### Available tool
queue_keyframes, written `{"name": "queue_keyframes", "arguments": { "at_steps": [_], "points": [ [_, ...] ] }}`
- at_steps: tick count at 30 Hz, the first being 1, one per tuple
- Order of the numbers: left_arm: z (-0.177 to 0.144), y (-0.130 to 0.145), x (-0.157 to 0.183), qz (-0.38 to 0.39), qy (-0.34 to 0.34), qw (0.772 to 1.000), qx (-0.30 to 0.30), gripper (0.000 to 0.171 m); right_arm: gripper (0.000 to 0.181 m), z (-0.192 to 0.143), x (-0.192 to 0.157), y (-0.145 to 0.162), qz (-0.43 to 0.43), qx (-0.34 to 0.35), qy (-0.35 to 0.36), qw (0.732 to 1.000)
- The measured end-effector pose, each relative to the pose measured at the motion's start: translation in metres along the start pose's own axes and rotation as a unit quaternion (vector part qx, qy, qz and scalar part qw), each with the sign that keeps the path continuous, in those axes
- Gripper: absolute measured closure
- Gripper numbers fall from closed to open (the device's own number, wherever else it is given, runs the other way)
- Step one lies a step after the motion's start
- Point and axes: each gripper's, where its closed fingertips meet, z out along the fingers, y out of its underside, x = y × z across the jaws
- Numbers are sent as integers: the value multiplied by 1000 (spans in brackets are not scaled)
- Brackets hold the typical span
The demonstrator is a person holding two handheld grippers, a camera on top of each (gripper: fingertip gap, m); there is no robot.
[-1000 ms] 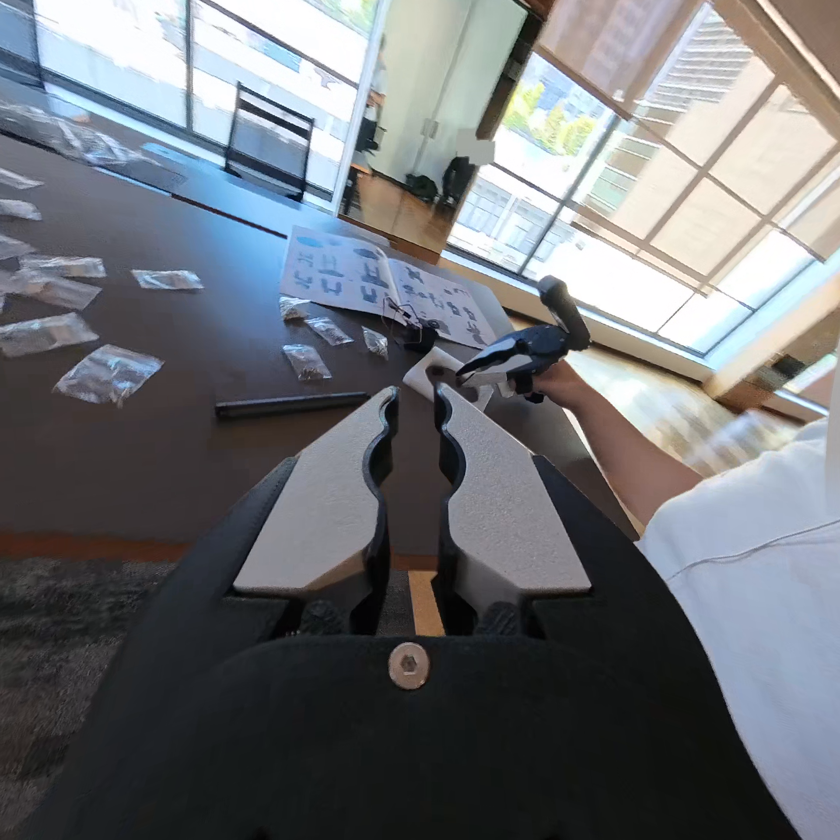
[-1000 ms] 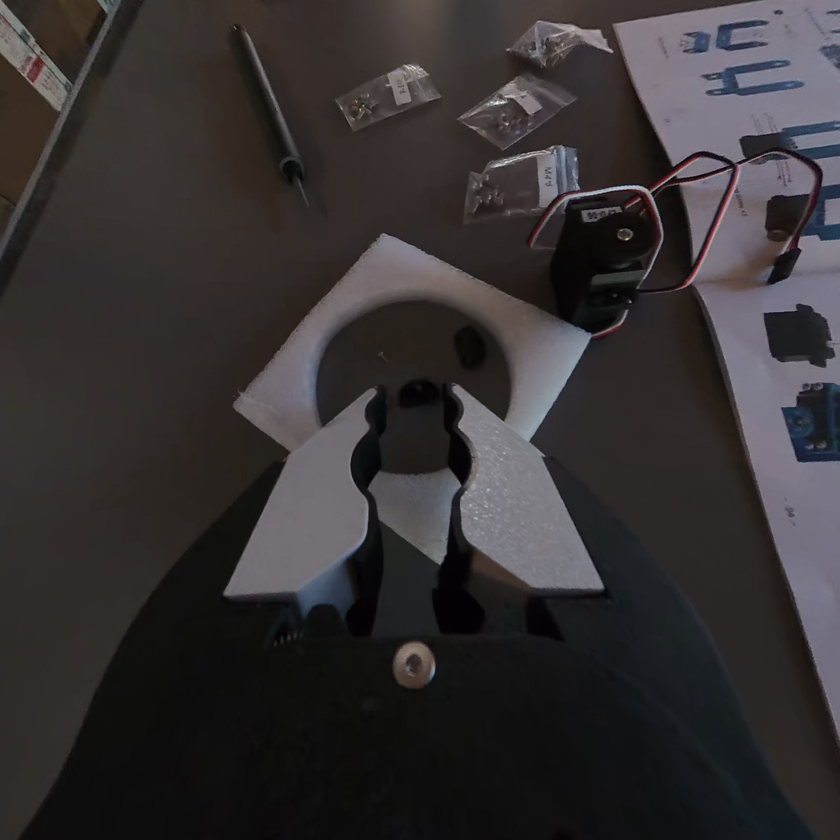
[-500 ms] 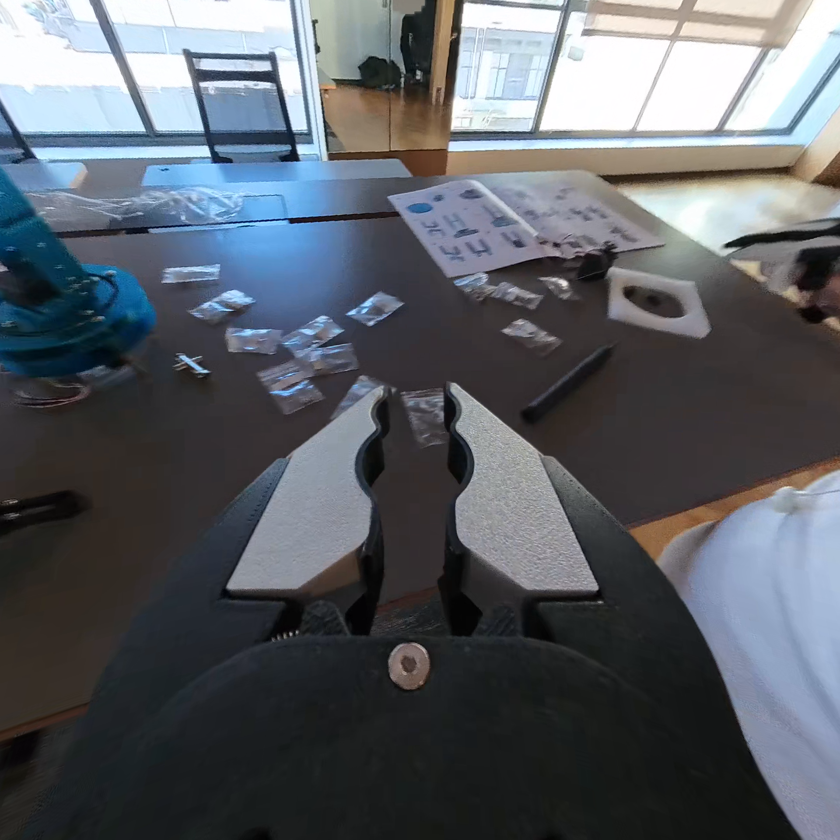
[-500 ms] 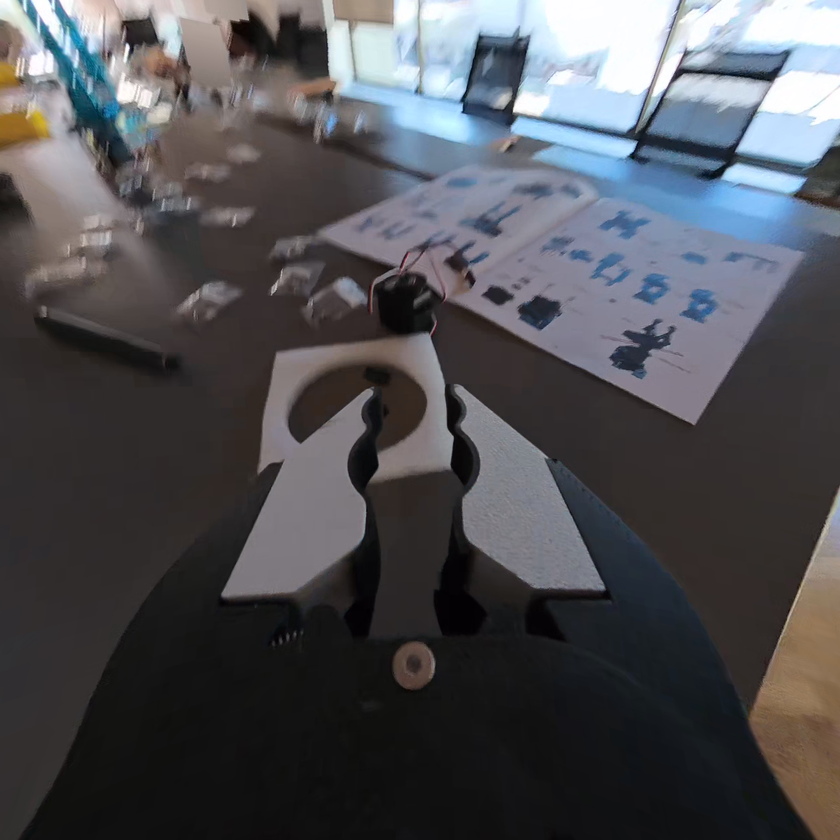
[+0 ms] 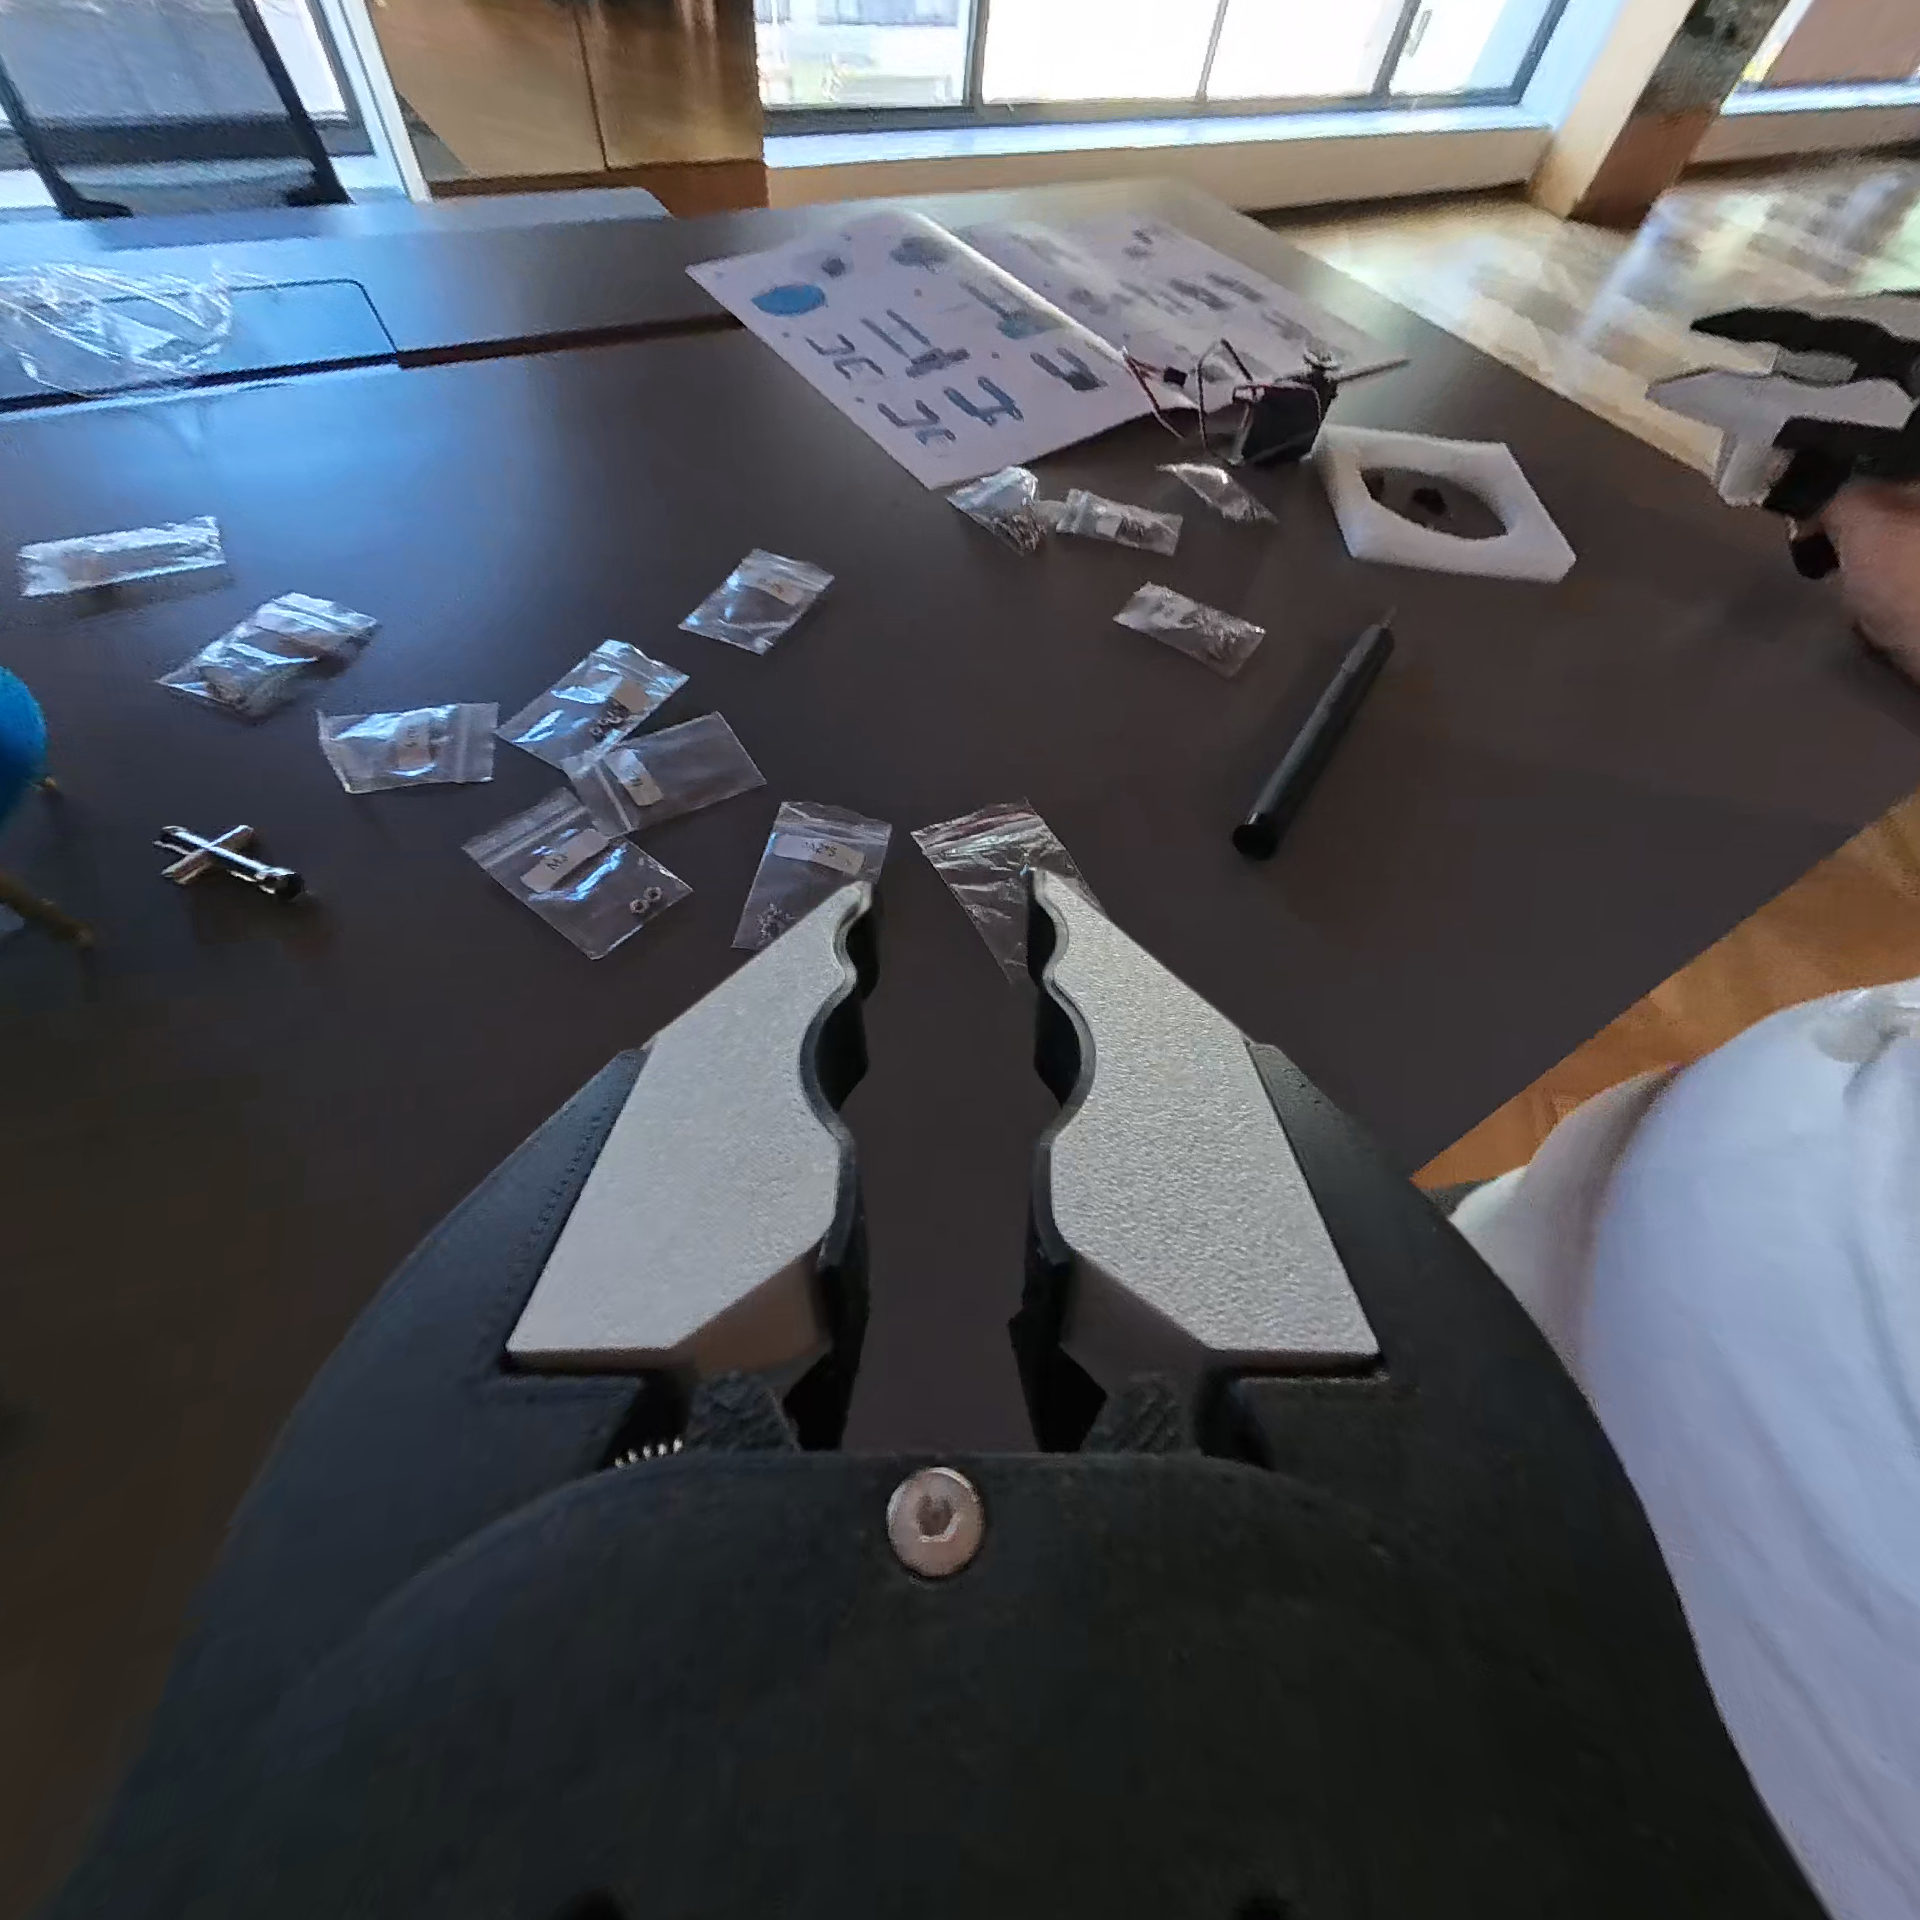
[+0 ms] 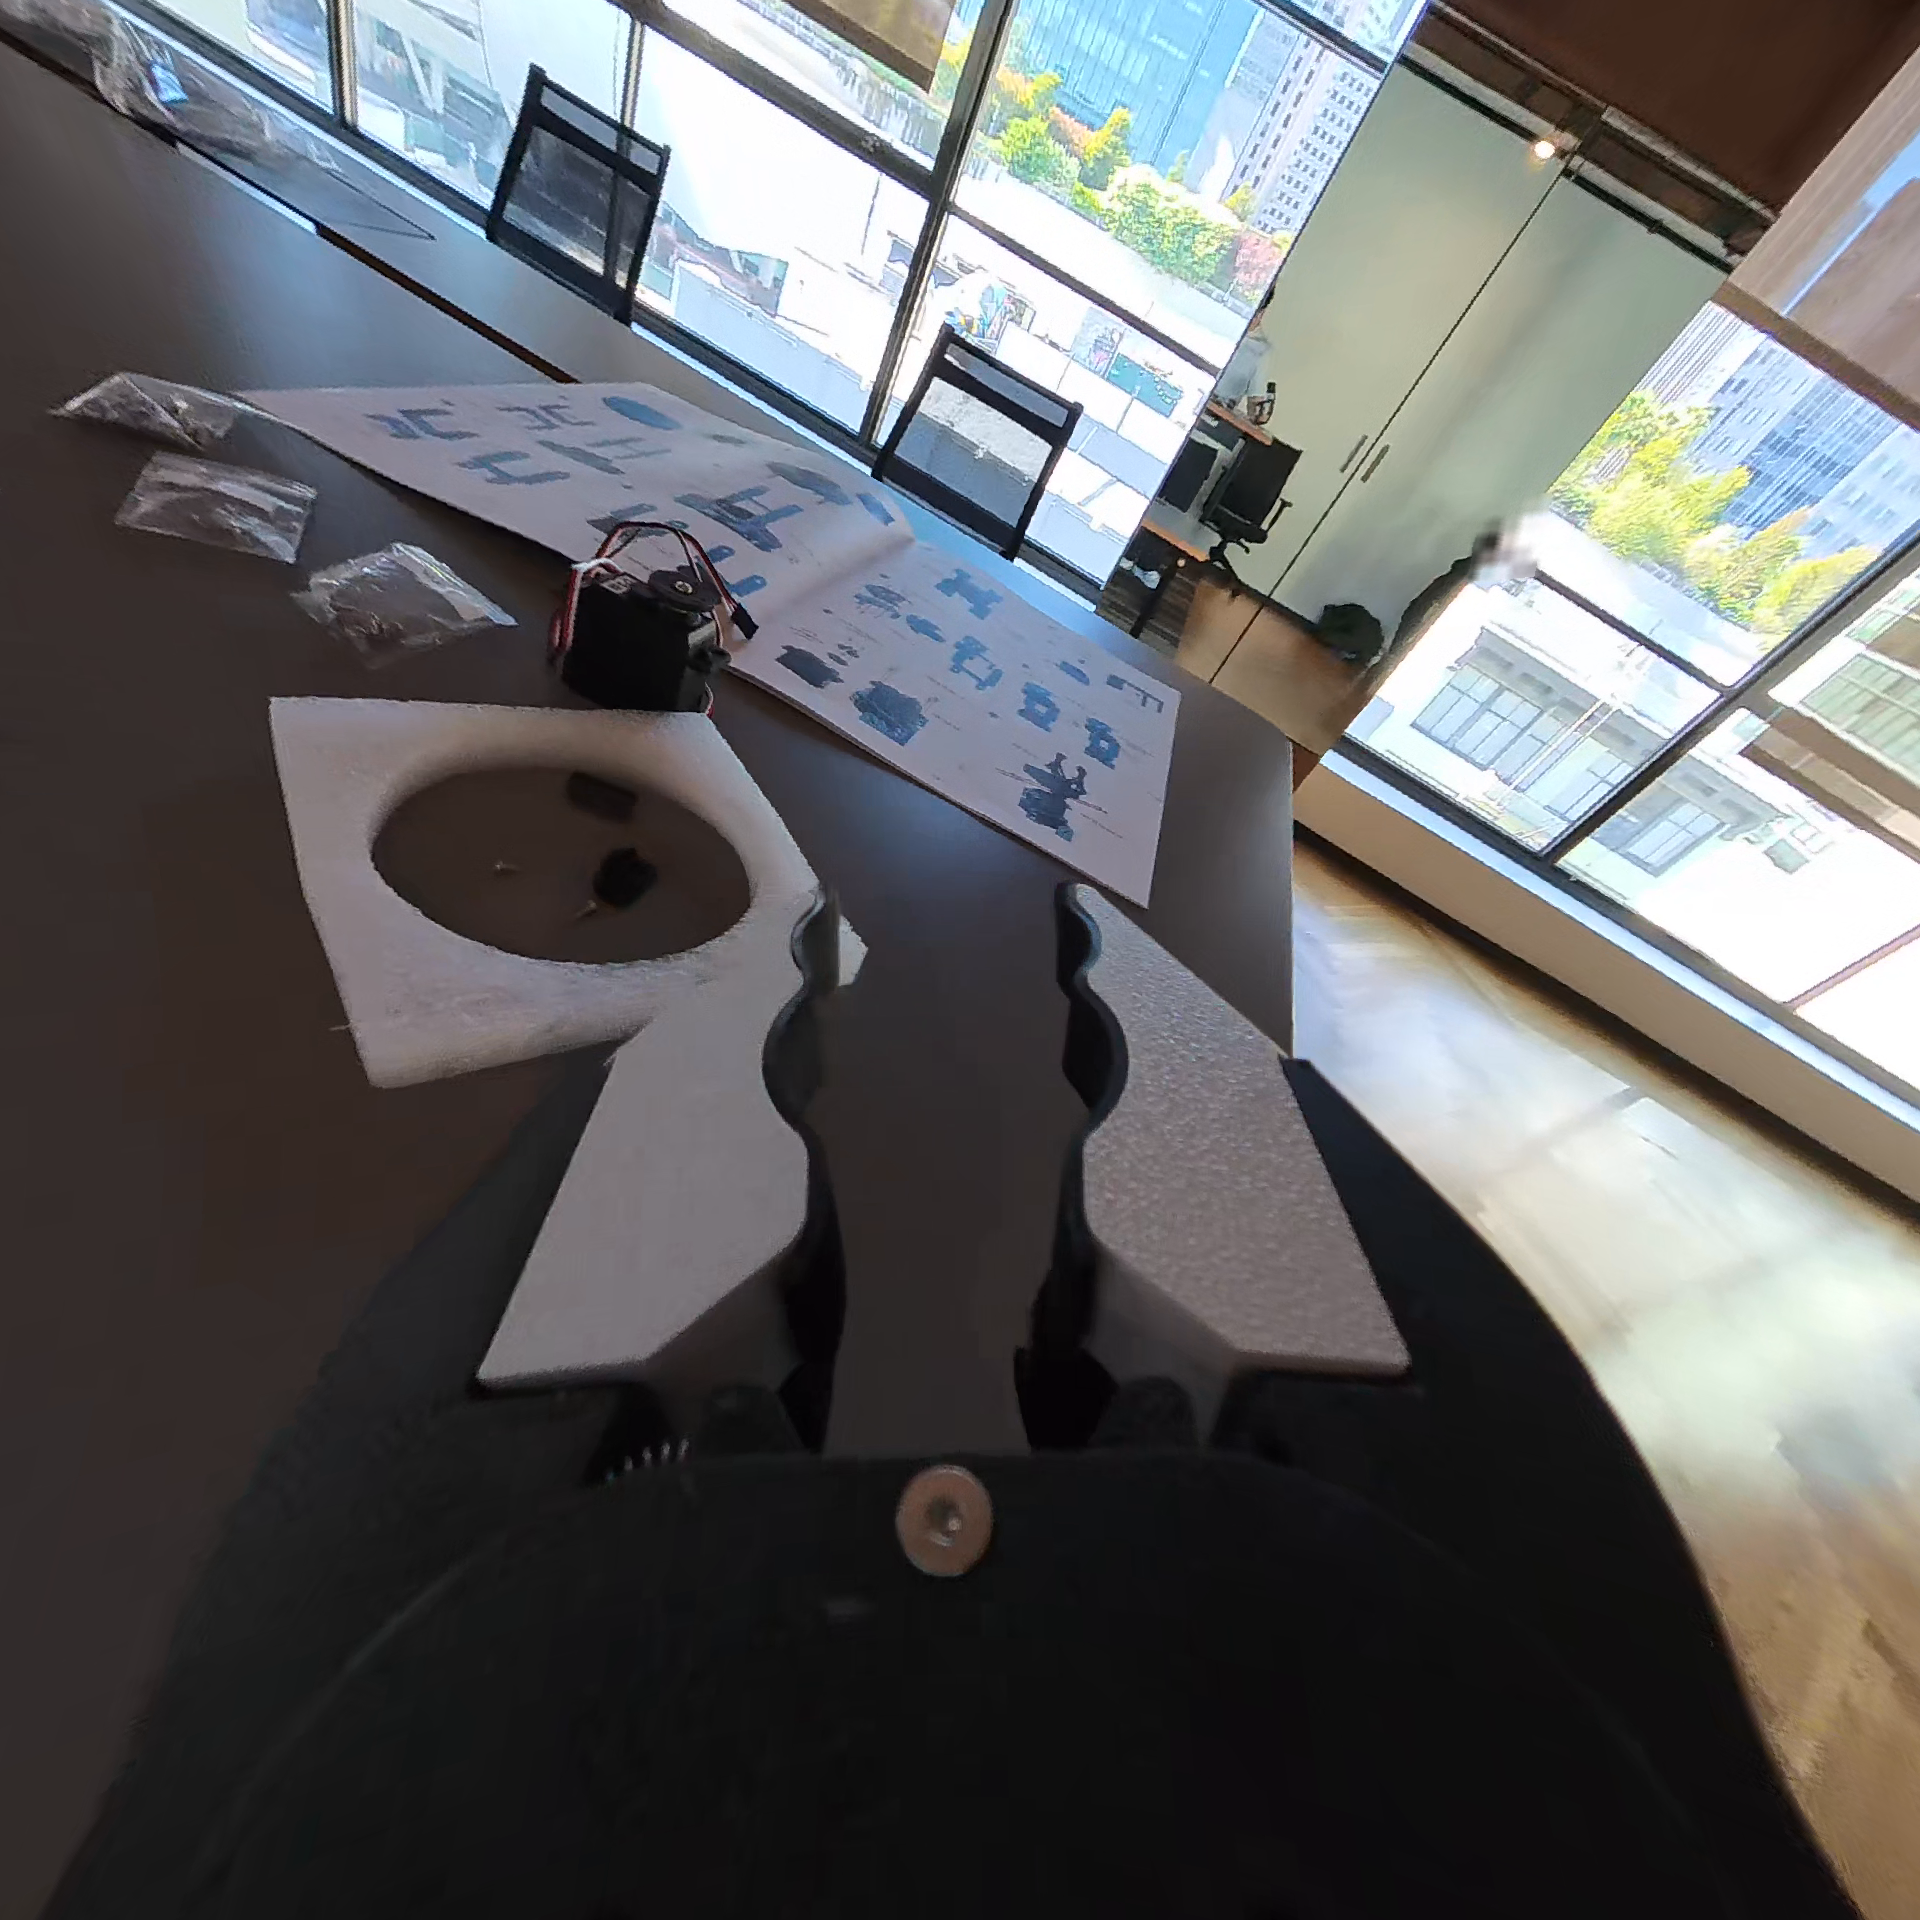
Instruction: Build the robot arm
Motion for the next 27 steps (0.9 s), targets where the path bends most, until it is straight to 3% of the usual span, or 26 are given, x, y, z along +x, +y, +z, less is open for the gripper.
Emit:
{"name": "queue_keyframes", "arguments": {
  "at_steps": [9,13,16,27],
  "points": [
    [28,8,11,-55,44,997,-16,143,143,3,3,6,-8,-15,7,1000],
    [68,23,18,-112,4,992,-53,122,143,4,2,7,-11,-16,6,1000],
    [99,39,21,-77,-57,988,-118,111,143,5,1,9,-13,-21,3,1000],
    [137,47,12,-55,-146,969,-192,110,143,3,4,6,13,-7,-7,1000]
  ]
}}
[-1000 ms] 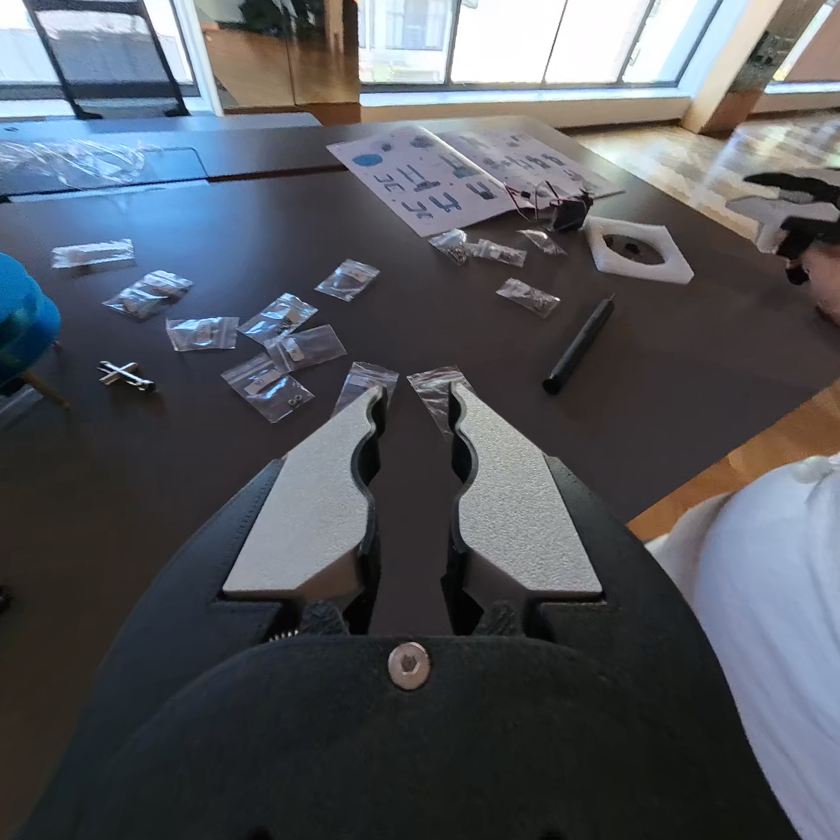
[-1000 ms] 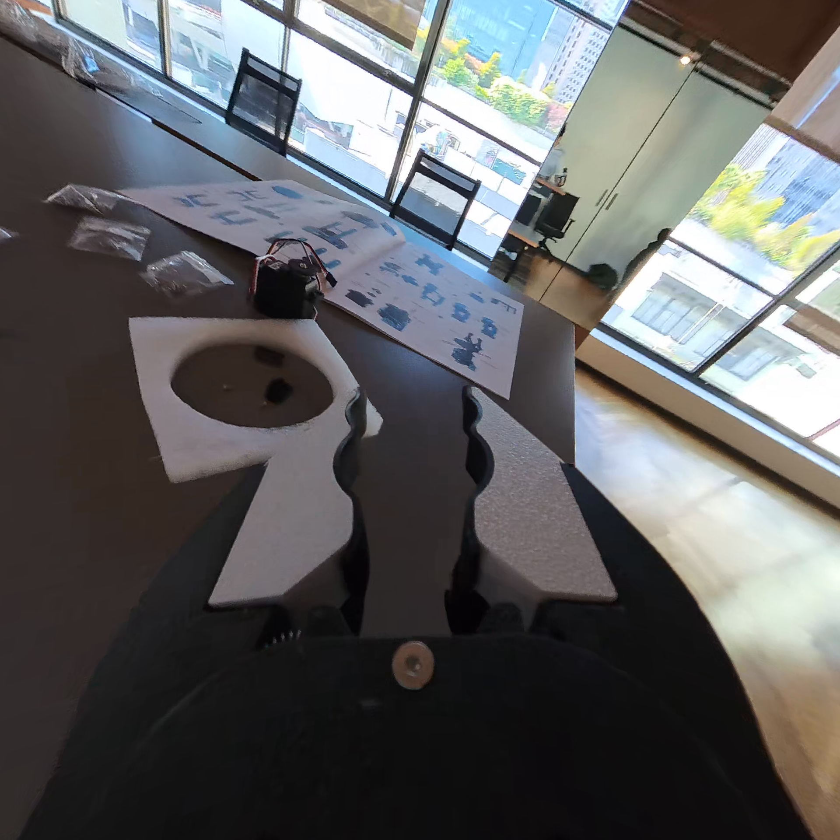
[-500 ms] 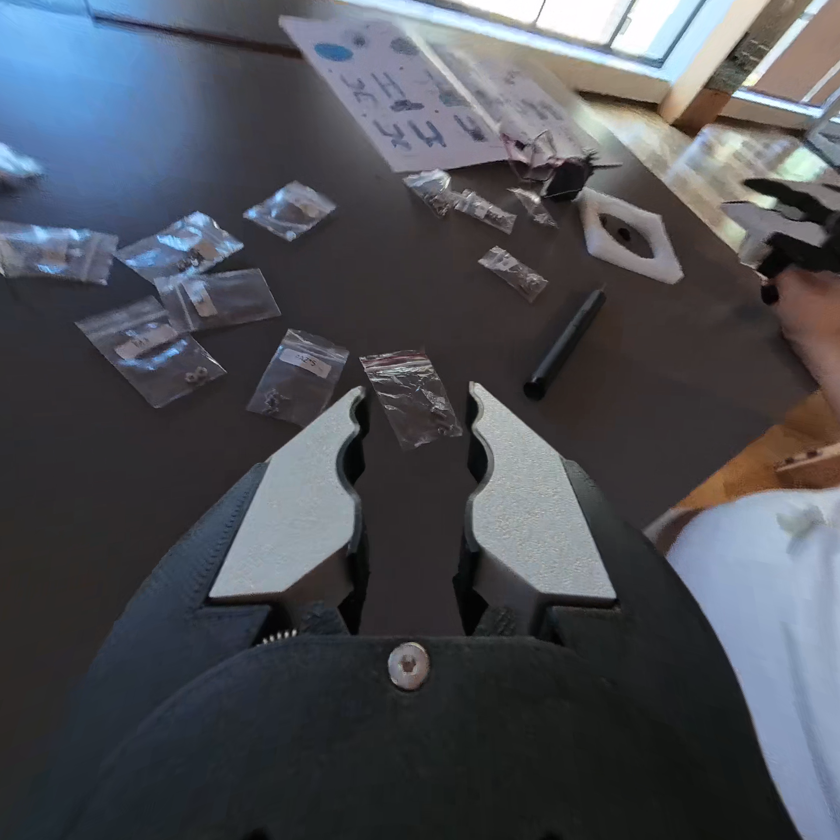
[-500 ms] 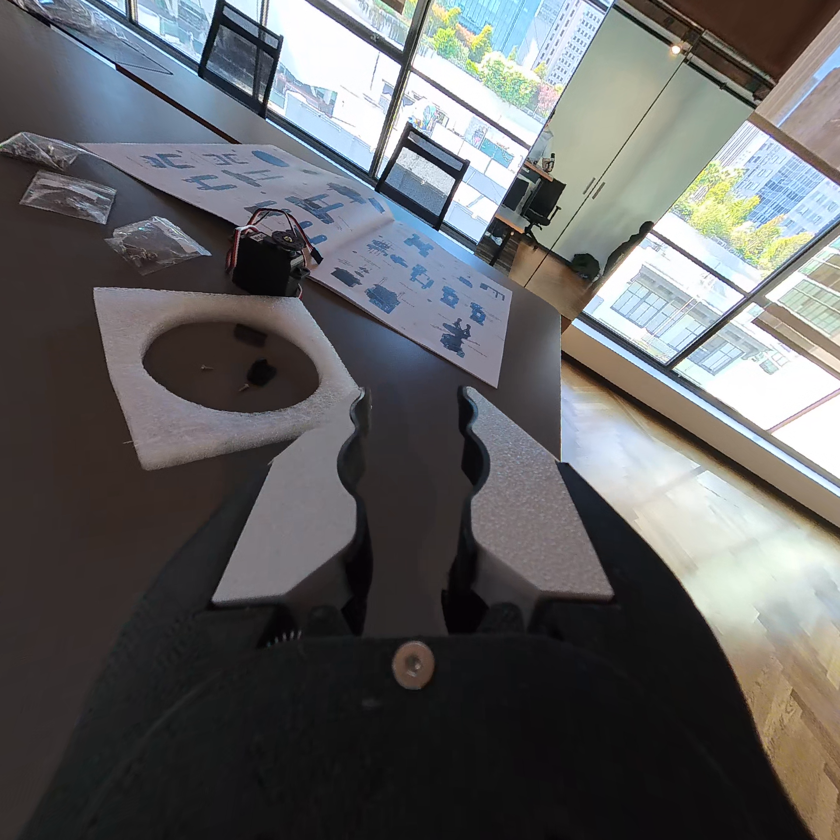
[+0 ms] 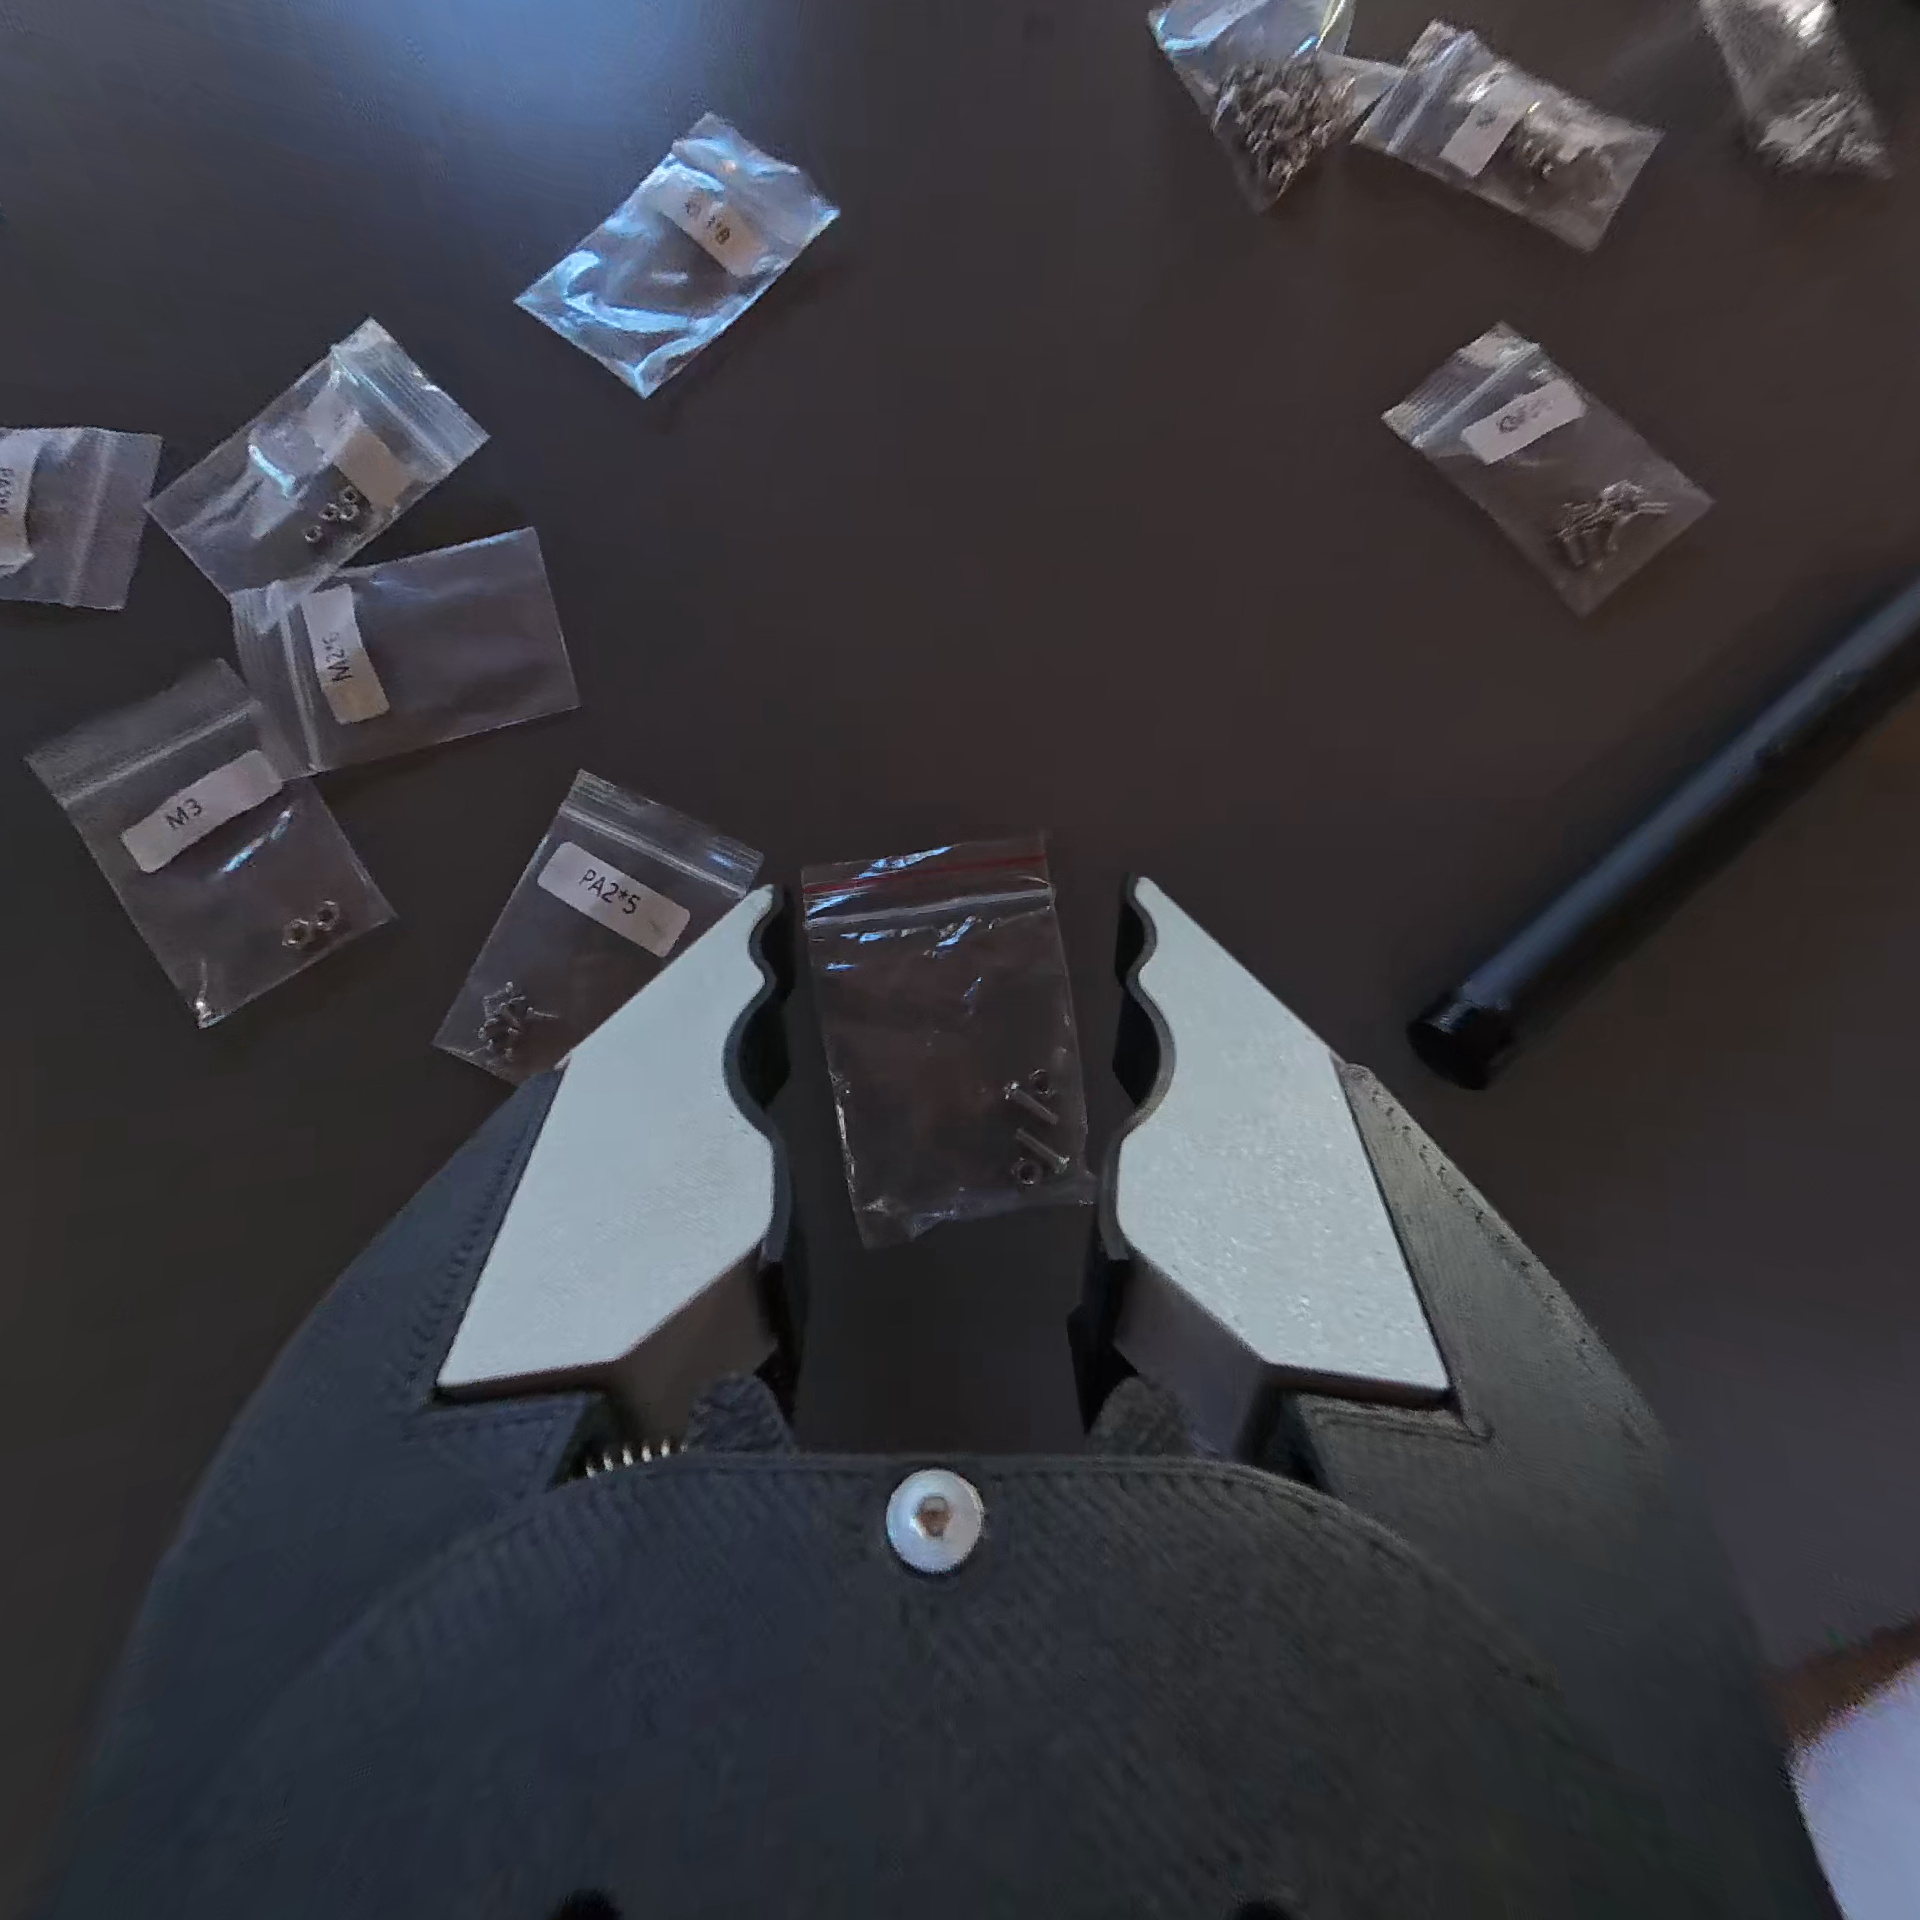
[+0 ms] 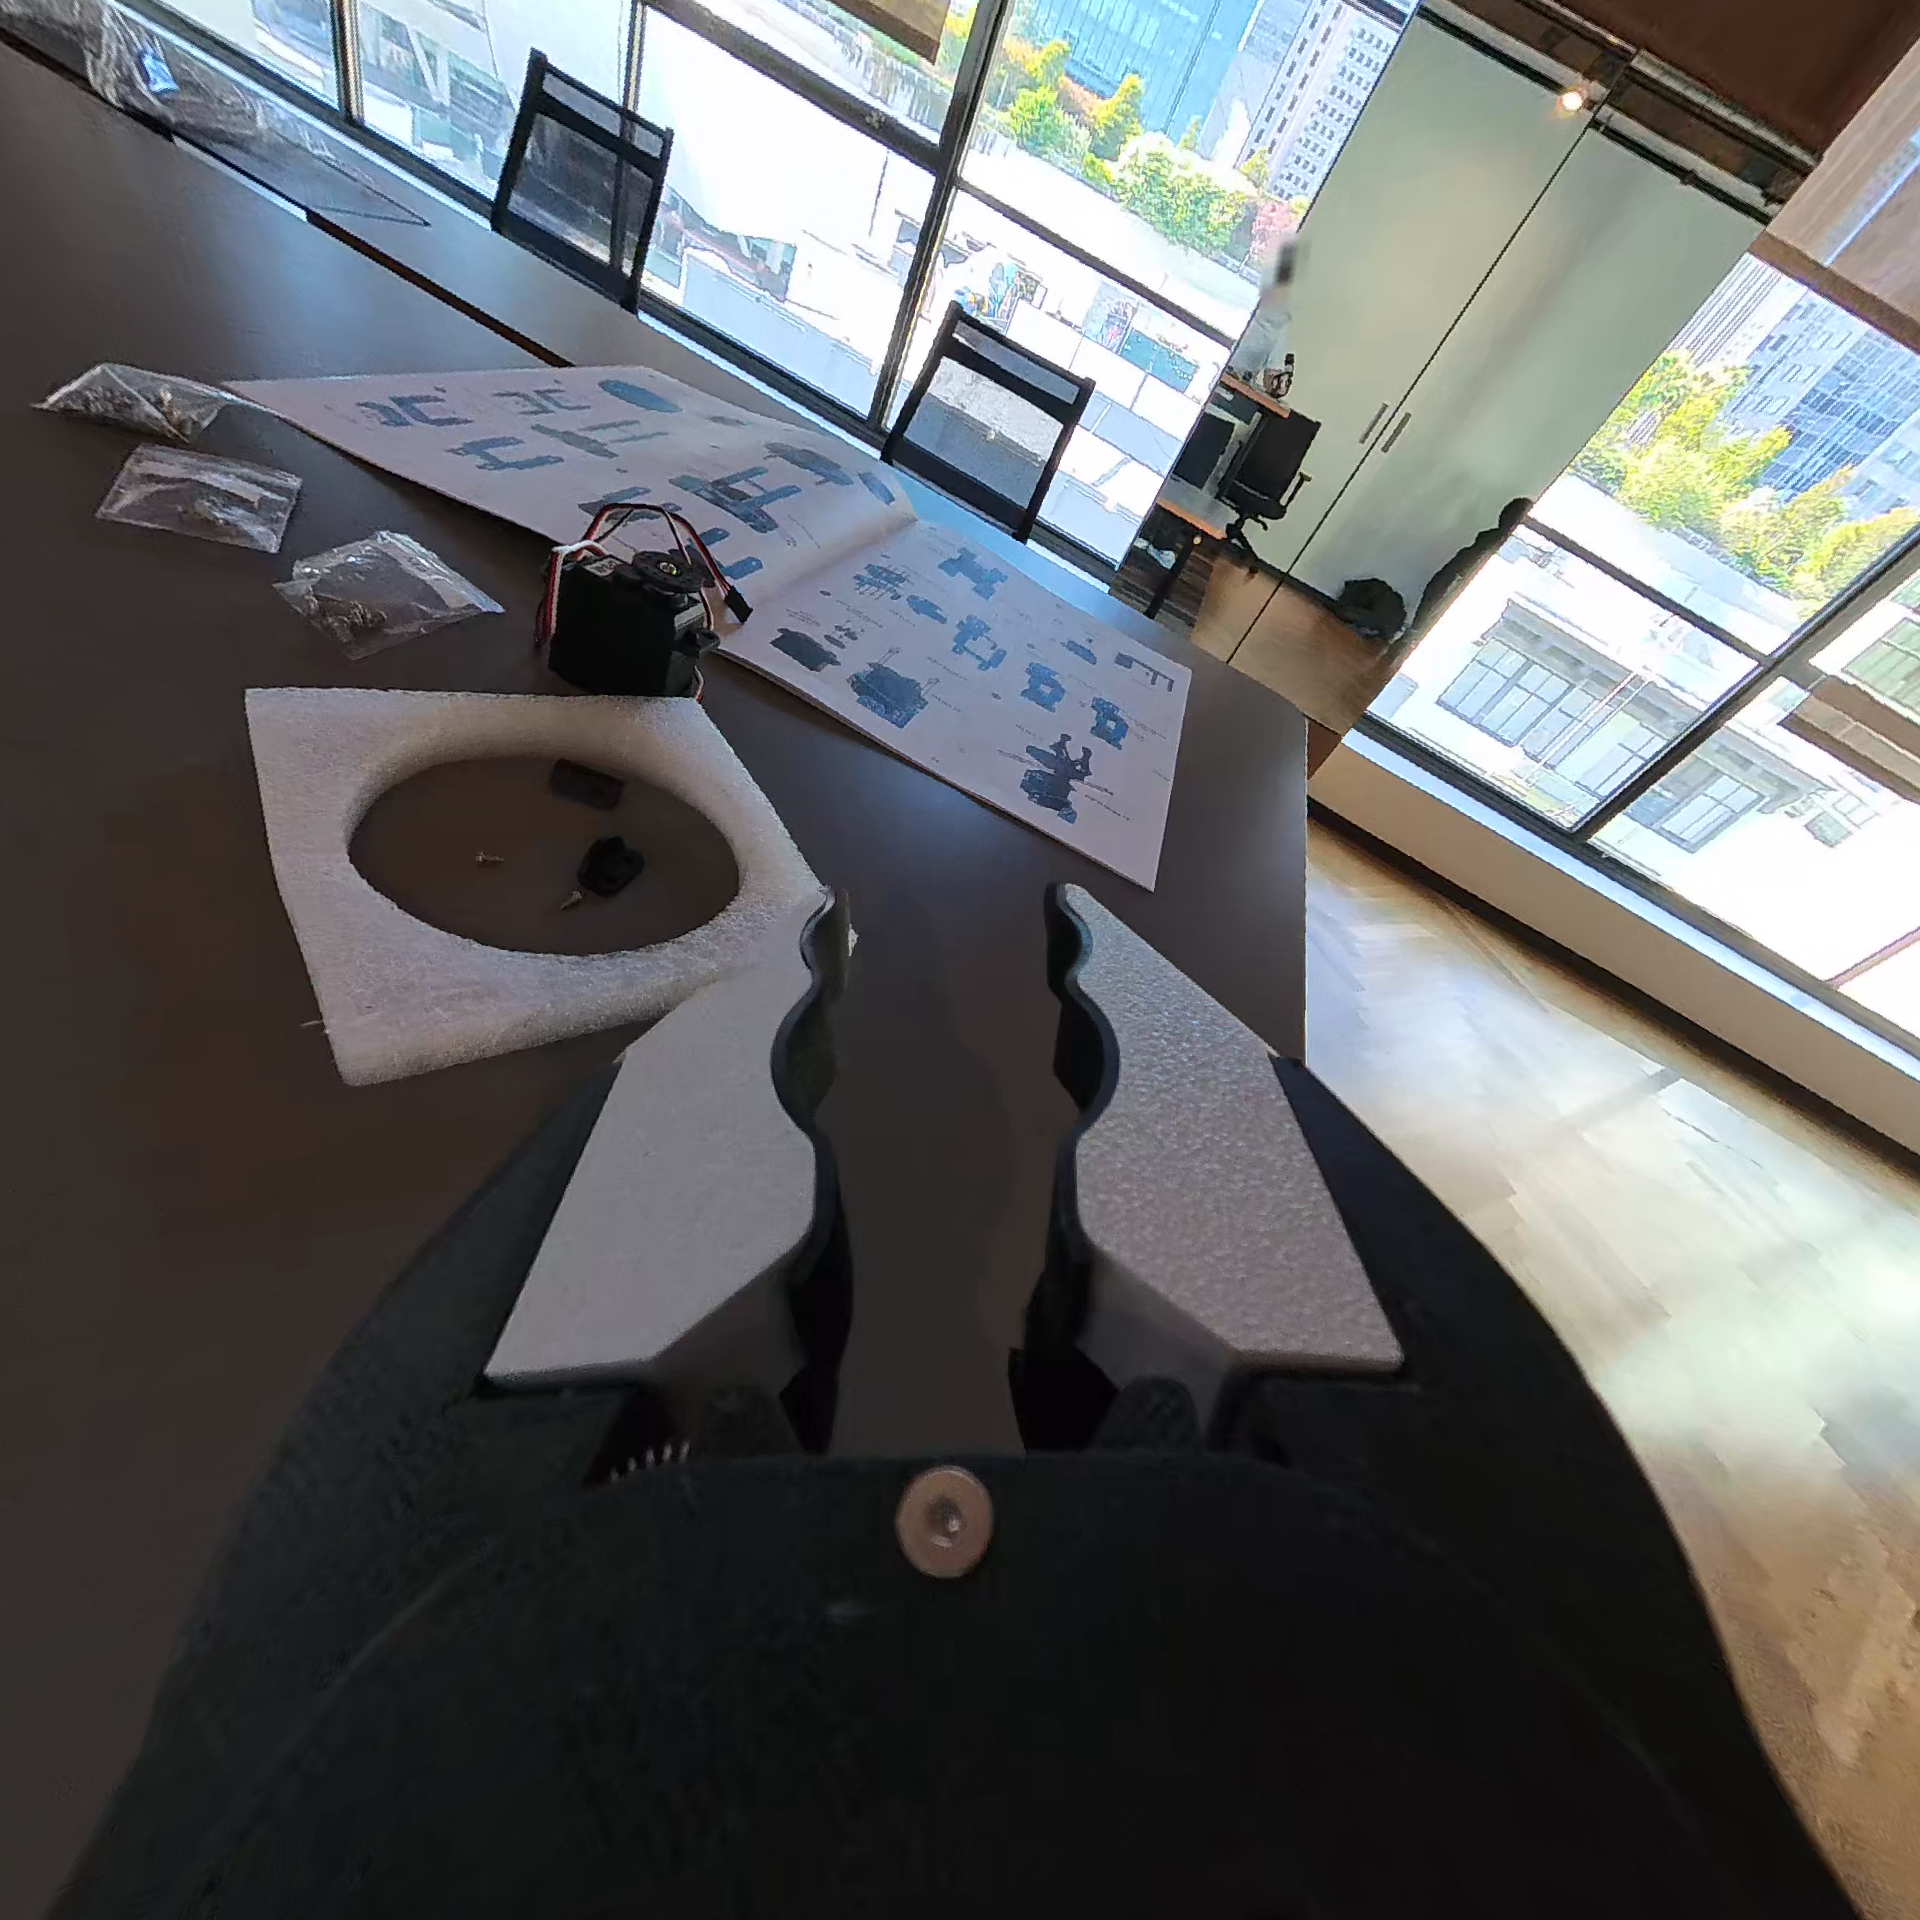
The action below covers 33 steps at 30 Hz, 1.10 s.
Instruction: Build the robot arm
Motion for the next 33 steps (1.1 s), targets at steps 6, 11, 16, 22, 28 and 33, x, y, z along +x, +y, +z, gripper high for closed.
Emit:
{"name": "queue_keyframes", "arguments": {
  "at_steps": [6,11,16,22,28,33],
  "points": [
    [3,2,-3,5,-48,999,-7,114,144,-1,5,-1,31,13,-6,999],
    [6,2,0,-14,-45,999,-6,123,142,-3,9,-3,57,23,-11,998],
    [5,2,3,-2,-38,999,-4,134,146,-4,12,-3,79,32,-17,996],
    [4,2,14,20,-12,1000,9,141,147,-3,4,-7,76,34,-32,996],
    [-8,-18,43,73,62,992,87,155,153,2,-124,-93,112,66,-280,951],
    [-16,-11,37,97,90,987,90,145,163,7,-250,-131,193,-40,-542,817]
  ]
}}
